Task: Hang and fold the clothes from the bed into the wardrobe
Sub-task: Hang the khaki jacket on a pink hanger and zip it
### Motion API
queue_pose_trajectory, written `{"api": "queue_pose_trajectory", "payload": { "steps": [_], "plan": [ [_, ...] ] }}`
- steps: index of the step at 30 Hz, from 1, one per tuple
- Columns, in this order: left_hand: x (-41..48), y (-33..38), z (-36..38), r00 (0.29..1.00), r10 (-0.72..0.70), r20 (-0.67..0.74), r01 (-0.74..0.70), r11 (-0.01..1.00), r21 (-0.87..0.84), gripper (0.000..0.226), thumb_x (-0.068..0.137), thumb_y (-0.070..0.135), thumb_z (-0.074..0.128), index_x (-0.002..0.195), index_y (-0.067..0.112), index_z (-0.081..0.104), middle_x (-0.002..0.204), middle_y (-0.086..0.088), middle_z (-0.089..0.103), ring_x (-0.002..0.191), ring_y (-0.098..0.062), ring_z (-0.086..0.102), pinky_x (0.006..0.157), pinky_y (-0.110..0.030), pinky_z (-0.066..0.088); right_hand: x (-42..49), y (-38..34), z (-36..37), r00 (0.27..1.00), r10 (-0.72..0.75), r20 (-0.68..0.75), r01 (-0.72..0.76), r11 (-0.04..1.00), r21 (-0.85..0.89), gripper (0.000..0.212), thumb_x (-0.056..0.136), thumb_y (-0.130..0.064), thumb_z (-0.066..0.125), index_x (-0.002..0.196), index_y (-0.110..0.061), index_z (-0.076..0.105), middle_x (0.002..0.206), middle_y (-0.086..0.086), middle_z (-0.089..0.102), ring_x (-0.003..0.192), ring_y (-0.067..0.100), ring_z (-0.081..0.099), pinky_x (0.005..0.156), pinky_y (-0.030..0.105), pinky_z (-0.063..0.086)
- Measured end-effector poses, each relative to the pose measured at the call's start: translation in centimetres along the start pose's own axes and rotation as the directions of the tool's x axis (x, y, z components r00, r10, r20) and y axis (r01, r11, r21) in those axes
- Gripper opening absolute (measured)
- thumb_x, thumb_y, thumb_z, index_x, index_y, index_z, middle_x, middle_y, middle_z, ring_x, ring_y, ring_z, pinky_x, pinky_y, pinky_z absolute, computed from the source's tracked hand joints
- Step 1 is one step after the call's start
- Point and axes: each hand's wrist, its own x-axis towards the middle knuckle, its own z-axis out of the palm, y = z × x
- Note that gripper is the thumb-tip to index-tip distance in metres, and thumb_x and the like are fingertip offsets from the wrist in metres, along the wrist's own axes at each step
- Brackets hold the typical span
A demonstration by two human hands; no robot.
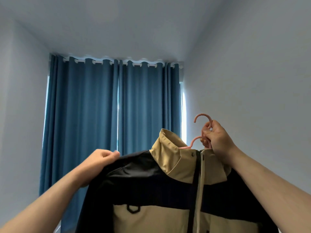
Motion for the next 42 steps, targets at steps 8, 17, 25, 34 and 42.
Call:
{"api": "queue_pose_trajectory", "payload": {
  "steps": [8,17,25,34,42],
  "plan": [
    [1.7,5.2,-1.7,0.993,0.112,-0.025,-0.095,0.922,0.375,0.029,0.085,0.030,0.064,0.068,0.007,0.064,0.056,-0.001,0.055,0.055,-0.008,0.048,0.054,-0.023,0.041,0.1,-1.7,1.1,0.992,-0.104,0.073,0.103,0.995,0.016,0.016,0.103,-0.013,0.041,0.089,-0.014,0.049,0.062,0.001,0.050,0.056,0.014,0.045,0.052,0.025,0.042],
    [0.0,8.3,6.6,0.969,0.236,0.074,-0.231,0.759,0.609,0.046,0.093,0.055,0.043,0.071,0.014,0.044,0.064,0.007,0.052,0.059,-0.012,0.045,0.057,-0.029,0.039,-0.3,-1.4,3.8,0.990,-0.118,0.071,0.117,0.993,0.024,0.014,0.102,-0.014,0.043,0.090,-0.014,0.050,0.064,0.002,0.055,0.057,0.017,0.050,0.054,0.031,0.047],
    [1.4,5.4,3.8,0.956,0.290,-0.049,-0.192,0.743,0.641,0.034,0.091,0.048,0.044,0.073,0.019,0.048,0.073,0.009,0.060,0.072,-0.012,0.057,0.065,-0.031,0.048,-1.6,2.3,-1.6,0.914,0.295,0.280,-0.166,0.899,-0.405,0.073,0.082,-0.078,0.034,0.101,-0.017,0.070,0.104,0.006,0.068,0.095,0.020,0.063,0.087,0.033,0.048],
    [0.7,3.1,2.4,0.977,0.214,-0.004,-0.180,0.830,0.528,0.027,0.096,0.048,0.037,0.079,0.041,0.057,0.079,0.019,0.063,0.081,-0.005,0.058,0.077,-0.032,0.051,-2.5,3.6,5.3,0.978,-0.004,0.206,0.103,0.876,-0.471,0.046,0.100,-0.043,0.043,0.071,-0.011,0.062,0.066,0.002,0.063,0.062,0.014,0.053,0.064,0.033,0.043],
    [-2.2,-0.2,-1.5,0.978,0.176,-0.117,-0.059,0.759,0.649,0.031,0.096,0.050,0.036,0.080,0.038,0.060,0.076,0.016,0.064,0.077,-0.007,0.058,0.069,-0.033,0.050,-2.8,4.2,10.6,0.920,-0.111,0.376,0.299,0.818,-0.491,0.049,0.094,-0.061,0.028,0.067,-0.029,0.053,0.065,-0.010,0.059,0.068,0.011,0.056,0.068,0.037,0.047]
  ]
}}
